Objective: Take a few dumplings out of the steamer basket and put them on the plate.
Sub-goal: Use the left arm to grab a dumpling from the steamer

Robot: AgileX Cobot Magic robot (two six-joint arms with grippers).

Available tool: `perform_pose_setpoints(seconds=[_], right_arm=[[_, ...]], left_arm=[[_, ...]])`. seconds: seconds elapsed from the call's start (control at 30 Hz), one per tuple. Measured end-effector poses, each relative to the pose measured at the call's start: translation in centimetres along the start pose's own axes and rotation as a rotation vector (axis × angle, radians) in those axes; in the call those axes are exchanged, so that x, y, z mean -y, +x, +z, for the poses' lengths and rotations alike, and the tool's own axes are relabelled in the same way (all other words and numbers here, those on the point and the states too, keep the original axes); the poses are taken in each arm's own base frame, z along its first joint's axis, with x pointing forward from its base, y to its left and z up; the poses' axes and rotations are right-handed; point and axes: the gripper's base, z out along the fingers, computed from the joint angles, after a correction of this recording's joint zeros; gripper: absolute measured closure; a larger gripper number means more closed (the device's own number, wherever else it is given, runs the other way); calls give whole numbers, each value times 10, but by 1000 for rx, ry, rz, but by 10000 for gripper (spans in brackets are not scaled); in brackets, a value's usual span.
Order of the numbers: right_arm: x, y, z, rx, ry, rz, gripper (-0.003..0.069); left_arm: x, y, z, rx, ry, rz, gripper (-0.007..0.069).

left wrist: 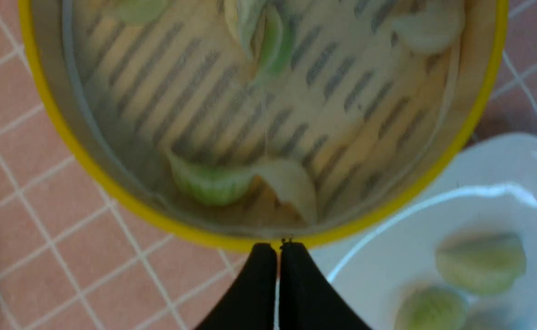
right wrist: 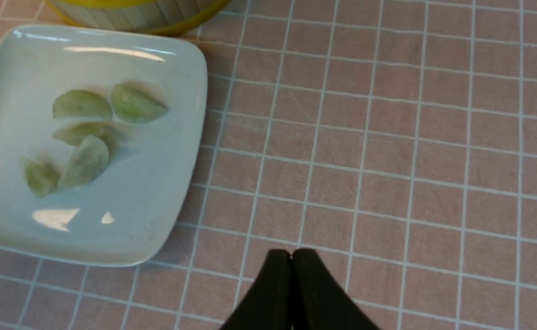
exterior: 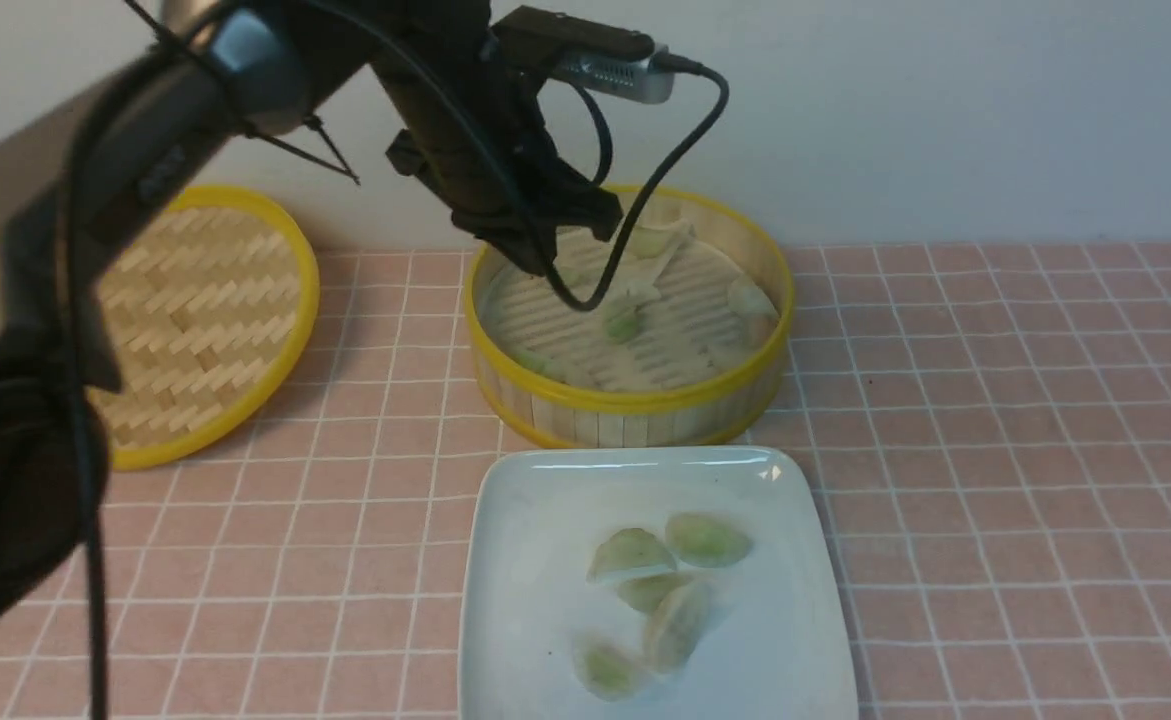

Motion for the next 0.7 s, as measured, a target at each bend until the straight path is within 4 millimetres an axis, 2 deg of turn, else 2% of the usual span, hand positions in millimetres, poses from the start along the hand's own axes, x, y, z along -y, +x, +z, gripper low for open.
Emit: perform_pose_setpoints(seconds=[0.17, 0.3, 0.4, 0.5, 0.6, 0.7], right_arm=[[-3, -3, 4, -20, -43, 0, 673], [-4, -3, 4, -19, -44, 0, 673], [-3, -4, 4, -14, -44, 0, 673], [-4, -4, 4, -8, -44, 1, 673], [-5, -5, 4, -3, -57, 7, 673], [-7, -5, 4, 1, -79, 17, 673]], left_arm=[[-4, -6, 37, -25, 5, -22, 626], [-7, -2, 60, -69, 4, -21, 573], [-9, 2, 77, -100, 5, -13, 483], [-12, 7, 95, -137, -7, 0, 312], [-14, 10, 105, -157, -22, 6, 166], [-15, 10, 106, -157, -28, 9, 69]])
